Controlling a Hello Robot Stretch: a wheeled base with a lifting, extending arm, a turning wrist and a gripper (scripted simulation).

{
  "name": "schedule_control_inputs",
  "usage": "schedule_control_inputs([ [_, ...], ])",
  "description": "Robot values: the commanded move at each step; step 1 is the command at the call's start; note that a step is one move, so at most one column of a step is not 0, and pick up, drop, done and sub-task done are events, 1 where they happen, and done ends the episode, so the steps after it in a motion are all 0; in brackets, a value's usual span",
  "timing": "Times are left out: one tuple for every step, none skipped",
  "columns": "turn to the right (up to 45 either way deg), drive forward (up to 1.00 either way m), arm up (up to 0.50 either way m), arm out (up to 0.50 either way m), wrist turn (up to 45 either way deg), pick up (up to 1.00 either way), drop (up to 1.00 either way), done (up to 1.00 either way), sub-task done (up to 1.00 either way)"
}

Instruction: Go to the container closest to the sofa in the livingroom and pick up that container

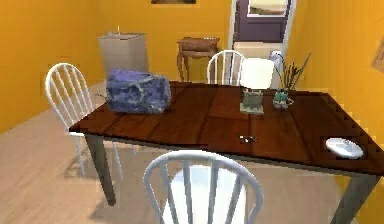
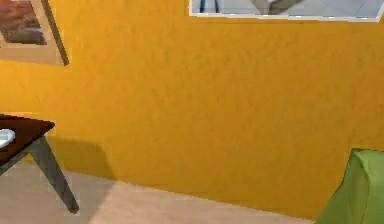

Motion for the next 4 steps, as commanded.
schedule_control_inputs([
  [45.0, 0.0, 0.0, 0.0, 0.0, 0.0, 0.0, 0.0, 0.0],
  [12.0, 0.0, 0.0, 0.0, 0.0, 0.0, 0.0, 0.0, 0.0],
  [0.0, 0.9, 0.0, 0.0, 0.0, 0.0, 0.0, 0.0, 0.0],
  [-45.0, 0.0, 0.0, 0.0, 0.0, 0.0, 0.0, 0.0, 0.0],
])
